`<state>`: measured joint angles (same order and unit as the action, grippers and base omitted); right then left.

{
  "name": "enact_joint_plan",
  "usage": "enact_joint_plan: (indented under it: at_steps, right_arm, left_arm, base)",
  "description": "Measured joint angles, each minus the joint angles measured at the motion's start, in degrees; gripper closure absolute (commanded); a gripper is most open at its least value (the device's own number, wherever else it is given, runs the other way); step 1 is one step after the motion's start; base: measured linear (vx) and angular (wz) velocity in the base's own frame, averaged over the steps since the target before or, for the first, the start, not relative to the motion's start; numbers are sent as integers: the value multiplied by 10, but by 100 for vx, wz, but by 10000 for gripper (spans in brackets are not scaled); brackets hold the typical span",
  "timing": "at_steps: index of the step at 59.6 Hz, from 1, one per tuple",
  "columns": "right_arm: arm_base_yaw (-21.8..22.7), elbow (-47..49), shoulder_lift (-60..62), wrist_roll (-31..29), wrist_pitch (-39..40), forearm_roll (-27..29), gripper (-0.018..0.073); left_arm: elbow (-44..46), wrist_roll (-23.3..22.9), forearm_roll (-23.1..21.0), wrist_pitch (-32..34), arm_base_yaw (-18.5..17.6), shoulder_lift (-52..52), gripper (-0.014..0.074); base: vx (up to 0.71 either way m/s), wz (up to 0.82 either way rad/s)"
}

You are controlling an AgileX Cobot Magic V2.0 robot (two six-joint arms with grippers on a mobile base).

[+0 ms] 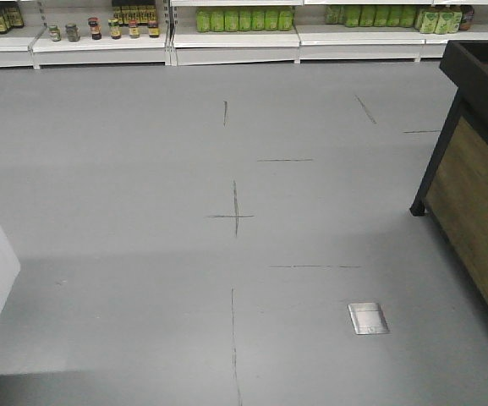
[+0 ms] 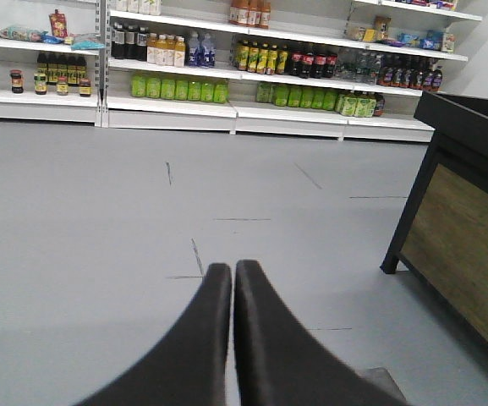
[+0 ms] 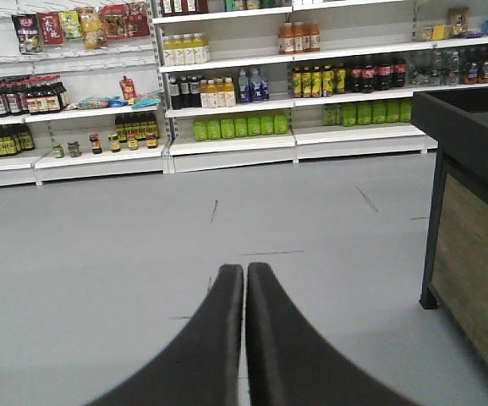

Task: Pick three apples into basket with both arms
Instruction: 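Drive the base forward across the store floor toward the fruit tables, then turn the base toward the fruit table holding the light-blue basket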

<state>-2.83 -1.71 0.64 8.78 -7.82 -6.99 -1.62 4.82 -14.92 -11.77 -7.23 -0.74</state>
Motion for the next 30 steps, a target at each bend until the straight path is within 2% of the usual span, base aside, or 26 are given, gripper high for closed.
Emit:
enact_joint_plan:
  at_steps: [30]
  right_arm:
    - [0,0,0,0,0,0,564]
  left_arm:
    - [0,0,0,0,0,0,602]
  base:
    - [26,-12]
